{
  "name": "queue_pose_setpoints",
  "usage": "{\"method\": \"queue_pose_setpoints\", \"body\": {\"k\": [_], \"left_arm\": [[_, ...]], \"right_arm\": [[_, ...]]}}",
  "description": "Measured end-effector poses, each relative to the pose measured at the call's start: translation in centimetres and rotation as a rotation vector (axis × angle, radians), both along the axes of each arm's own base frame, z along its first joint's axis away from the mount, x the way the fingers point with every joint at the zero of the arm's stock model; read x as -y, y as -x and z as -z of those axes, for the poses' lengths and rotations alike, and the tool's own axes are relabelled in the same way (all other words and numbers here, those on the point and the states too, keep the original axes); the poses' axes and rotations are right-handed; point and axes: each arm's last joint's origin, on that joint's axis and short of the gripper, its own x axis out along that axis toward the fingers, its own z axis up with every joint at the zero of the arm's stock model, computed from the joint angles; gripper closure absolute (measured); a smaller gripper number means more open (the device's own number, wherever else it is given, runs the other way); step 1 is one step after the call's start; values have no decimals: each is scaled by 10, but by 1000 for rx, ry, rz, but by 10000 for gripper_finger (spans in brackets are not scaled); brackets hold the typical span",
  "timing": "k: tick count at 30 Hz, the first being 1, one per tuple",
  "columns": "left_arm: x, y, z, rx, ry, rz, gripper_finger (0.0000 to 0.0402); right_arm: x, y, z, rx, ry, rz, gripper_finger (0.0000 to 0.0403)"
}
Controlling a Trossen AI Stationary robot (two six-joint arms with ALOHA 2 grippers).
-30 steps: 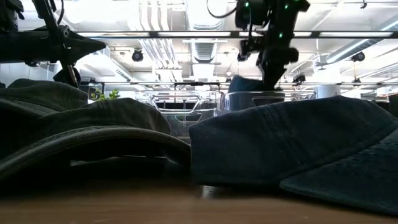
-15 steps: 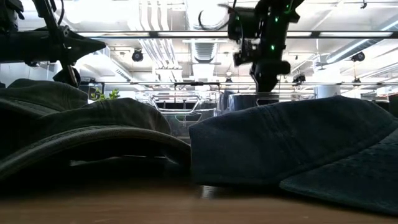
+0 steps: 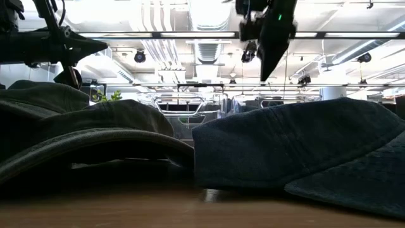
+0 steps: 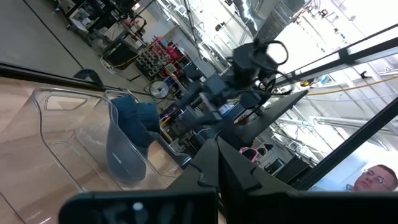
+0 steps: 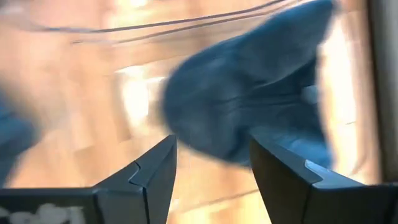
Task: Pick & Place hat
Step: Put the blue cap into the right transparent bin
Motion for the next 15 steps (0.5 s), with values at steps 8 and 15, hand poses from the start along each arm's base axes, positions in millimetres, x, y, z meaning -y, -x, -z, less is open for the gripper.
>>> {"method": "queue_pose_setpoints", "body": {"k": [8,15], "left_arm": [[0,0,0,-2,-4,-1,401],[0,0,0,-1,-2,0,401]], "right_arm": [[-35,5,-45,11,-33,-125,222],[-63,4,-62,87,-247,-235,221]]}}
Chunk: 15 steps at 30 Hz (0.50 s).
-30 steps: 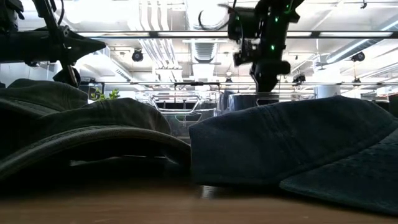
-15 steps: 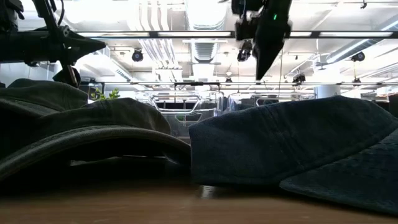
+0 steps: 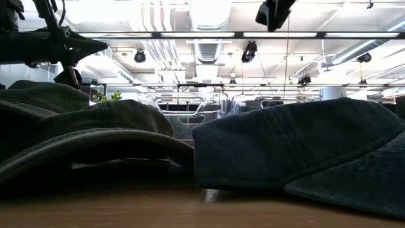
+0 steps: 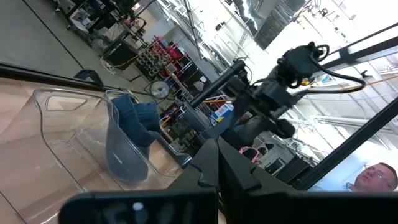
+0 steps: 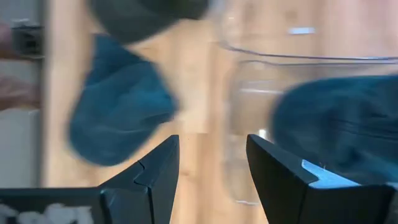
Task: Pick & Place hat
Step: Put the blue cap into the right transparent bin
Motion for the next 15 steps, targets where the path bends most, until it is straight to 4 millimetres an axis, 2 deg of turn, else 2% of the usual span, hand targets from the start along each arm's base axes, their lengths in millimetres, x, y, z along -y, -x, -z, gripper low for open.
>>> {"method": "queue_pose_setpoints", "body": {"k": [7,15], "left_arm": [[0,0,0,1,0,0,401],[0,0,0,0,-4,-1,401]], "right_arm": [[-34,0,9,-41,-97,-115,220],[-76,2,47,-116,-108,-217,220]]}}
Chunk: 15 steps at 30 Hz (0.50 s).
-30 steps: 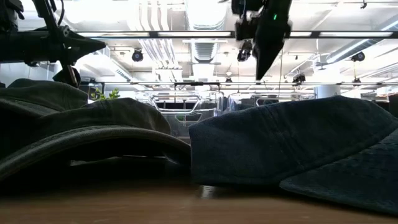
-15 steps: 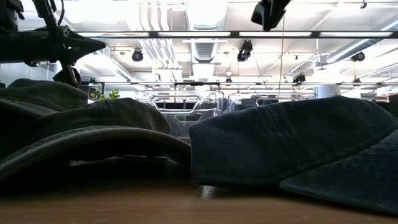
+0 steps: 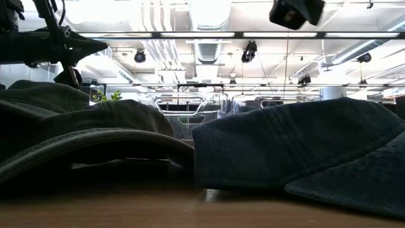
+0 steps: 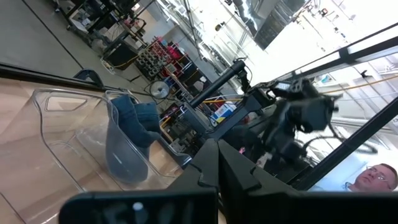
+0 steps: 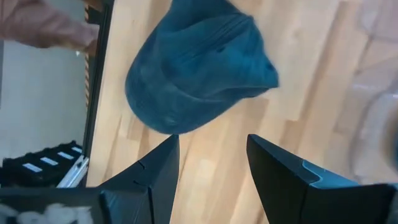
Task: Pick & Place hat
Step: Put the blue cap into the right transparent bin
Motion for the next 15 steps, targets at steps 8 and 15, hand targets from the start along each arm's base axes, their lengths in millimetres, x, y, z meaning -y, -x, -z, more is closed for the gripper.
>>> {"method": "queue_pose_setpoints", "body": {"k": [8,15], "left_arm": [[0,0,0,-1,-4,-8,401],[0,0,0,-1,-3,-8,401]], "right_arm": [[-17,-24,23,102,-112,8,220],[-17,-65,42,95,-108,-91,220]]}}
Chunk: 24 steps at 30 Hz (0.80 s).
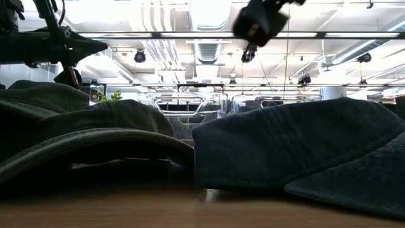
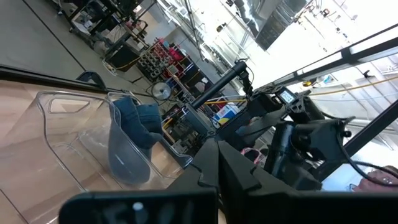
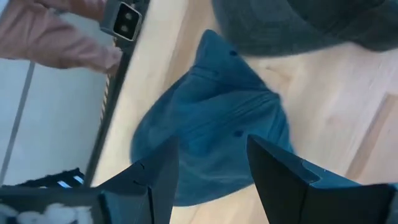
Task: Pick & Place hat
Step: Put the blue cap into the right transparent bin
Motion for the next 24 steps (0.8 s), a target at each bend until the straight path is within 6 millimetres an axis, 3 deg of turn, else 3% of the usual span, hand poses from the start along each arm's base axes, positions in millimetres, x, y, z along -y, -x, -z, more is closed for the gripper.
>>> {"method": "queue_pose_setpoints", "body": {"k": [8,14,24], "left_arm": [[0,0,0,0,-1,12,401],[1,0,0,-3,-8,32,401],[1,0,0,-7,-26,38,401]], "right_arm": [[25,-36,35,-84,8,-74,226],[32,-49,64,-161,-67,-119,236],[30,-57,72,-149,-32,-161,226]]}}
